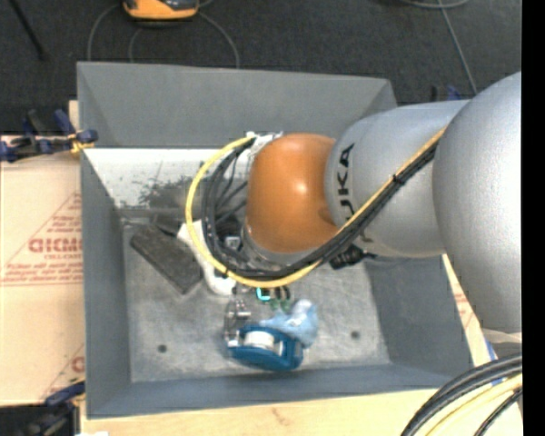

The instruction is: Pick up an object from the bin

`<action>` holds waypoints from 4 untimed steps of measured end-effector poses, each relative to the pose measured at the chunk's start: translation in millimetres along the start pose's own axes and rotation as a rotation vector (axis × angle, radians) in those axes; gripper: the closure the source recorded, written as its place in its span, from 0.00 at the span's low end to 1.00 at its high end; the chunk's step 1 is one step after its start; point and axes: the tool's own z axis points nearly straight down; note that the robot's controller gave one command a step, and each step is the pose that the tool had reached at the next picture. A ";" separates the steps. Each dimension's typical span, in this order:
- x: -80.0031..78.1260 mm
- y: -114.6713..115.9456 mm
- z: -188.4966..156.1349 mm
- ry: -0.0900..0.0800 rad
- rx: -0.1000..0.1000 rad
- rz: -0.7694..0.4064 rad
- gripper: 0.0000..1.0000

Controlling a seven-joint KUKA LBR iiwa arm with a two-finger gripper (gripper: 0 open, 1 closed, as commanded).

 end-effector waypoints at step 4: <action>-56.9 50.1 25.9 -0.009 0.000 0.148 0.00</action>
Offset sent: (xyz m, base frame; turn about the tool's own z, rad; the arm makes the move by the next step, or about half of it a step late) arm 0.0557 0.0415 -0.0665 0.4908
